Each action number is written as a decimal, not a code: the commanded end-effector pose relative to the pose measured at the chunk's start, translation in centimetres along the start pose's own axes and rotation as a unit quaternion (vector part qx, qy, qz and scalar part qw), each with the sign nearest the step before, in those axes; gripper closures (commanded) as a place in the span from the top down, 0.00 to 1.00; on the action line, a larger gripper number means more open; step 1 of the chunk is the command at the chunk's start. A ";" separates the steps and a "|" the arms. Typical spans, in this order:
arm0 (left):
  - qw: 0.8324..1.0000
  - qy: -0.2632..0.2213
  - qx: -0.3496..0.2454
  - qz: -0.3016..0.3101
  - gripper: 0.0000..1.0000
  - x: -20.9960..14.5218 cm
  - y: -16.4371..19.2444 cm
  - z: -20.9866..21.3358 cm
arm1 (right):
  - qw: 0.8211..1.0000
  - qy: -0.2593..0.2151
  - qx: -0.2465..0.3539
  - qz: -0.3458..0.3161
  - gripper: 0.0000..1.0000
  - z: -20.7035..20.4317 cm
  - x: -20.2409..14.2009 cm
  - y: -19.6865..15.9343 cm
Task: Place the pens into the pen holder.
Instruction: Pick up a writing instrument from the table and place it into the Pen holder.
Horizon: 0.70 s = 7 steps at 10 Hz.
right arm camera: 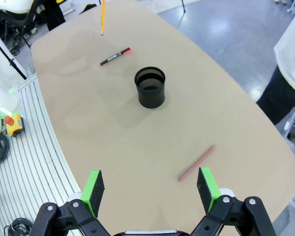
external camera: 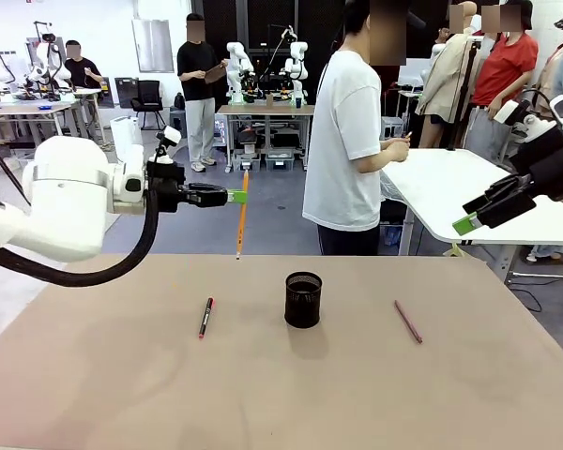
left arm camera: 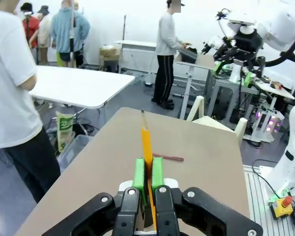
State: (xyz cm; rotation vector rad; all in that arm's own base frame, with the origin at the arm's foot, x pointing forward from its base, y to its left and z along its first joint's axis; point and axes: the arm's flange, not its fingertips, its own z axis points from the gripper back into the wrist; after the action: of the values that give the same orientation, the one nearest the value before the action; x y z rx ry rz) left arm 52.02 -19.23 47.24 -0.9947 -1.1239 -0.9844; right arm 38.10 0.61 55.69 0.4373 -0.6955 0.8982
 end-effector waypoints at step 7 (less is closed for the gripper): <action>0.986 -0.081 -0.098 -0.107 0.00 -5.0 4.5 -10.5 | 1.000 -0.013 0.008 -0.003 1.00 0.0 0.2 0.0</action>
State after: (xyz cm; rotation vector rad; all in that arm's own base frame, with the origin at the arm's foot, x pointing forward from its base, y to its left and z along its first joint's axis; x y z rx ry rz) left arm 57.23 -27.16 39.85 -1.1206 -1.2425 -1.2138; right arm 38.09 0.61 55.70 0.4369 -0.6955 0.8983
